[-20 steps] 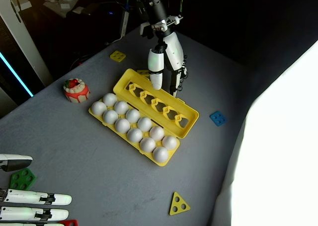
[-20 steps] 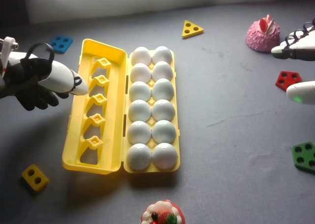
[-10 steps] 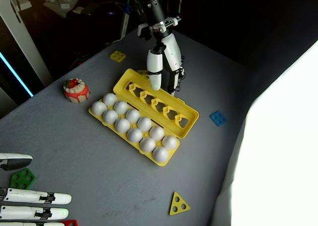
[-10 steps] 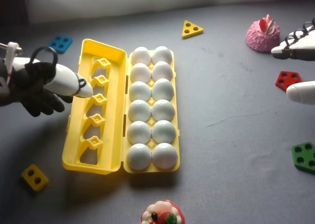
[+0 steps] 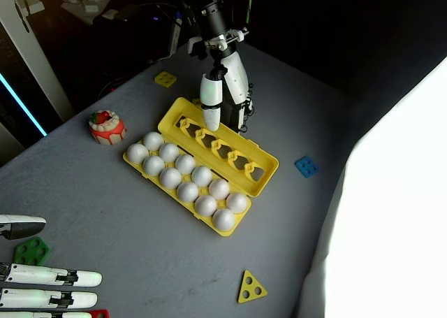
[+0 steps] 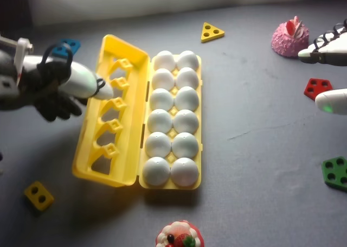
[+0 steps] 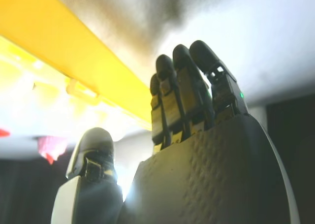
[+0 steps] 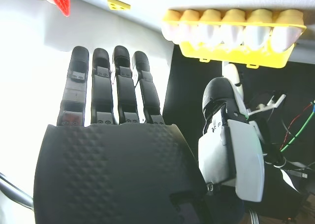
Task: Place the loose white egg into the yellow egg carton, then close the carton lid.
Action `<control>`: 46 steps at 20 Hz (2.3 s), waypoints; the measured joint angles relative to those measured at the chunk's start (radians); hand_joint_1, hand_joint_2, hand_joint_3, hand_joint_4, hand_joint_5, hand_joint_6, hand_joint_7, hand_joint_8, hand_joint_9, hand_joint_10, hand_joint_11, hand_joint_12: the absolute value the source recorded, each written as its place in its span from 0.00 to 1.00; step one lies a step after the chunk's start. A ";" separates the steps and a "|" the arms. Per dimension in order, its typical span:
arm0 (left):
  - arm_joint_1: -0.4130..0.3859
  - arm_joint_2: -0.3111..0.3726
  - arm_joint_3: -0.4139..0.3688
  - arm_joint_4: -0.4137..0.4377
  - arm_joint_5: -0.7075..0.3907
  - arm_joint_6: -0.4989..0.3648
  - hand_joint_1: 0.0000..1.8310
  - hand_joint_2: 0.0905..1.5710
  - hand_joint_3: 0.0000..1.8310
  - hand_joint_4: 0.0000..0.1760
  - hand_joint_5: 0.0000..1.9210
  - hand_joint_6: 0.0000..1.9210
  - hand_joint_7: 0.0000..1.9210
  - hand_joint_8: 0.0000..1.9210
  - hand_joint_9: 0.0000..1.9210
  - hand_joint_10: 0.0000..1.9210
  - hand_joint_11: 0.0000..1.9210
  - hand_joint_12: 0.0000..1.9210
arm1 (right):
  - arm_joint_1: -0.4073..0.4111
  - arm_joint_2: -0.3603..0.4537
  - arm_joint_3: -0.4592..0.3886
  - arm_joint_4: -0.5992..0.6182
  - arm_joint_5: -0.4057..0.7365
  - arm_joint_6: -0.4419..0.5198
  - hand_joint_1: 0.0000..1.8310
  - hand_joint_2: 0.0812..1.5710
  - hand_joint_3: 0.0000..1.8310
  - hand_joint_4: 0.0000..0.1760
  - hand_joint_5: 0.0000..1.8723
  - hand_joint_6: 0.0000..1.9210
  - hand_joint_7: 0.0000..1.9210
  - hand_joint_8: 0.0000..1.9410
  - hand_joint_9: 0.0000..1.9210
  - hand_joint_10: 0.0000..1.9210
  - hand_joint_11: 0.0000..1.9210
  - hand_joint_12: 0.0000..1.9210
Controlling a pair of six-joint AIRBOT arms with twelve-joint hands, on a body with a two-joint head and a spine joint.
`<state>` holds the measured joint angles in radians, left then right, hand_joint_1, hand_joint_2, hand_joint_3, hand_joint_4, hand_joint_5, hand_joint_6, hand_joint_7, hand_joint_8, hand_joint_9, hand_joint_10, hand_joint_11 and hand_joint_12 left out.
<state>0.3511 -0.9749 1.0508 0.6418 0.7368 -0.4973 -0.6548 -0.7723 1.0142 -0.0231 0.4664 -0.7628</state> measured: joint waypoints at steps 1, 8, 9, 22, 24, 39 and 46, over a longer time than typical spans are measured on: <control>-0.028 -0.002 0.000 -0.005 0.011 0.014 0.07 0.83 0.00 0.02 0.21 0.00 0.25 0.00 0.23 0.00 0.00 0.64 | 0.000 0.000 0.000 -0.001 0.000 0.000 0.04 0.78 0.00 0.00 0.13 0.00 0.11 0.00 0.07 0.00 0.00 0.20; -0.177 -0.006 -0.070 0.004 0.095 0.070 0.09 0.82 0.00 0.01 0.21 0.00 0.25 0.00 0.23 0.00 0.00 0.65 | -0.004 0.000 0.000 -0.003 0.001 0.000 0.04 0.77 0.00 0.00 0.14 0.00 0.12 0.00 0.07 0.00 0.00 0.23; -0.187 -0.006 -0.087 0.006 0.099 0.070 0.09 0.83 0.00 0.00 0.22 0.00 0.25 0.00 0.23 0.00 0.00 0.65 | -0.004 0.000 0.000 -0.004 0.001 0.000 0.04 0.77 0.00 0.00 0.14 0.00 0.12 0.00 0.08 0.00 0.00 0.23; -0.135 -0.072 -0.260 0.012 0.073 0.066 0.07 0.83 0.00 0.00 0.22 0.00 0.25 0.00 0.23 0.00 0.00 0.64 | -0.007 -0.001 -0.003 -0.010 0.008 0.000 0.04 0.78 0.00 0.00 0.14 0.00 0.11 0.00 0.07 0.00 0.00 0.26; -0.121 -0.085 -0.265 0.032 0.055 0.070 0.08 0.83 0.00 0.00 0.21 0.00 0.25 0.00 0.23 0.00 0.00 0.64 | -0.011 -0.001 -0.003 -0.011 0.011 0.000 0.05 0.78 0.00 0.00 0.13 0.00 0.11 0.00 0.08 0.00 0.00 0.29; -0.190 -0.091 -0.219 0.016 0.044 0.197 0.10 0.83 0.00 0.00 0.22 0.00 0.26 0.00 0.24 0.00 0.00 0.66 | -0.024 -0.002 -0.005 -0.014 0.034 -0.002 0.03 0.78 0.00 0.00 0.15 0.00 0.13 0.00 0.10 0.00 0.00 0.38; -0.279 -0.030 -0.188 0.015 0.084 0.397 0.07 0.83 0.00 0.00 0.31 0.03 0.37 0.05 0.34 0.05 0.06 0.72 | -0.028 -0.003 -0.007 -0.014 0.045 -0.004 0.01 0.79 0.00 0.00 0.39 0.37 0.39 0.35 0.29 0.53 0.13 0.84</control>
<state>0.0723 -1.0050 0.8627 0.6567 0.8204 -0.0998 -0.6830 -0.7750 1.0069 -0.0372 0.5114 -0.7666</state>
